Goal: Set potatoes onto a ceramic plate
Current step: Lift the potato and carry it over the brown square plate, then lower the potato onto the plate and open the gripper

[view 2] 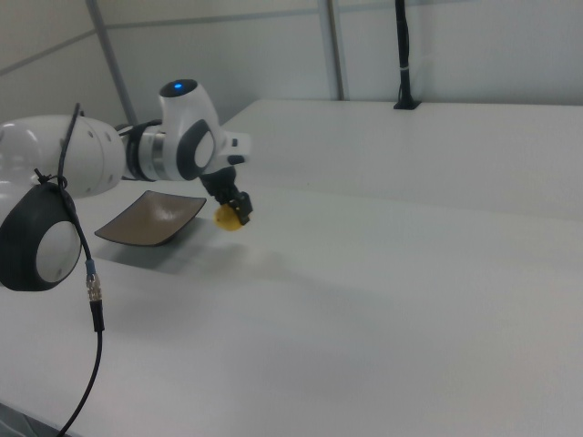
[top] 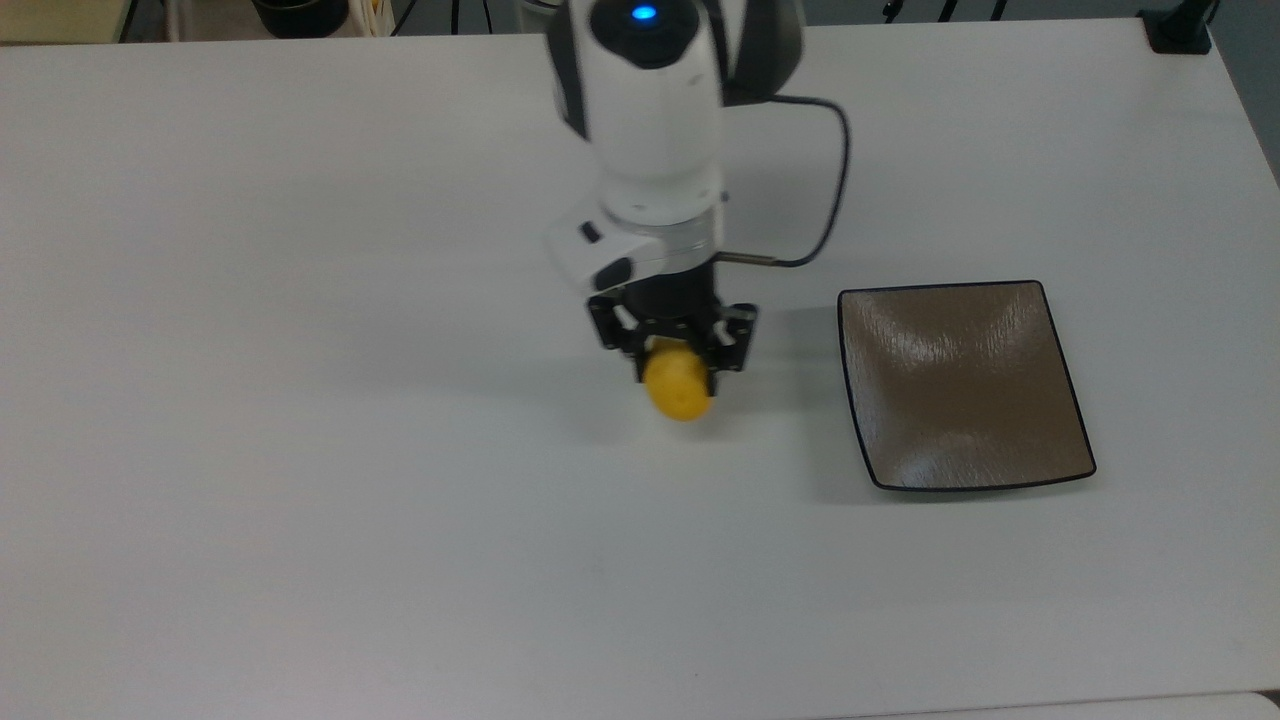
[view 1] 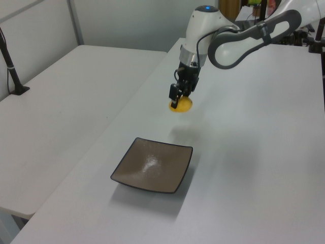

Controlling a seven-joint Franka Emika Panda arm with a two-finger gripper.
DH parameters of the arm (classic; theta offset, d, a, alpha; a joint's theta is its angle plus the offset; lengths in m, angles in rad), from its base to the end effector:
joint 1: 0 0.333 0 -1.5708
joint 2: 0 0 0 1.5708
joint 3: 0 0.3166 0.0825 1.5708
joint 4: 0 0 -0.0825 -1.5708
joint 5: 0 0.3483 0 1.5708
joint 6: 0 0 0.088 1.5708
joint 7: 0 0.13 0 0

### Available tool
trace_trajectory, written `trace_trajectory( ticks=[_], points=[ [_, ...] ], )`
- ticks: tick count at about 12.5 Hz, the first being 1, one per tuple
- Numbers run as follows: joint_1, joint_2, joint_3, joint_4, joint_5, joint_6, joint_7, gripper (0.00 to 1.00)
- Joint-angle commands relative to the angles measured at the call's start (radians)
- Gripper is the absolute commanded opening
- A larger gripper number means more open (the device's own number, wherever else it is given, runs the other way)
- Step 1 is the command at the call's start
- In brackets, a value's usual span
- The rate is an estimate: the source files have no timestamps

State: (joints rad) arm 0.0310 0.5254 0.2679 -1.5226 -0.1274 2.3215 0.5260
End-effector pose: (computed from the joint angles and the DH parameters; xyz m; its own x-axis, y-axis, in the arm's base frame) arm 0.6756 0.1705 0.3875 0.9454 -0.2198 0.2406 -0.1843 -0.9695 -0.1616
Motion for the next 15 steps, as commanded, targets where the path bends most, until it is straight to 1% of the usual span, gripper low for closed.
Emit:
trace_trajectory(
  ticks=[1,2,4,5,6,8,9,10,11,15],
  points=[
    [0.082,-0.008,0.014,0.013,0.012,-0.014,0.110,0.35],
    [0.102,0.001,0.030,0.024,0.011,-0.011,0.138,0.35],
    [0.151,0.040,0.033,0.079,0.008,-0.008,0.179,0.36],
    [0.165,0.050,0.033,0.091,0.005,-0.007,0.192,0.36],
    [0.193,0.064,0.033,0.104,0.002,0.018,0.215,0.41],
    [0.213,0.091,0.033,0.105,-0.006,0.096,0.253,0.44],
    [0.224,0.105,0.033,0.105,-0.008,0.123,0.256,0.60],
    [0.236,0.113,0.033,0.111,-0.011,0.125,0.256,0.72],
    [0.248,0.113,0.033,0.111,-0.012,0.125,0.256,1.00],
    [0.251,0.094,0.033,0.110,-0.035,0.111,0.256,1.00]
  ],
)
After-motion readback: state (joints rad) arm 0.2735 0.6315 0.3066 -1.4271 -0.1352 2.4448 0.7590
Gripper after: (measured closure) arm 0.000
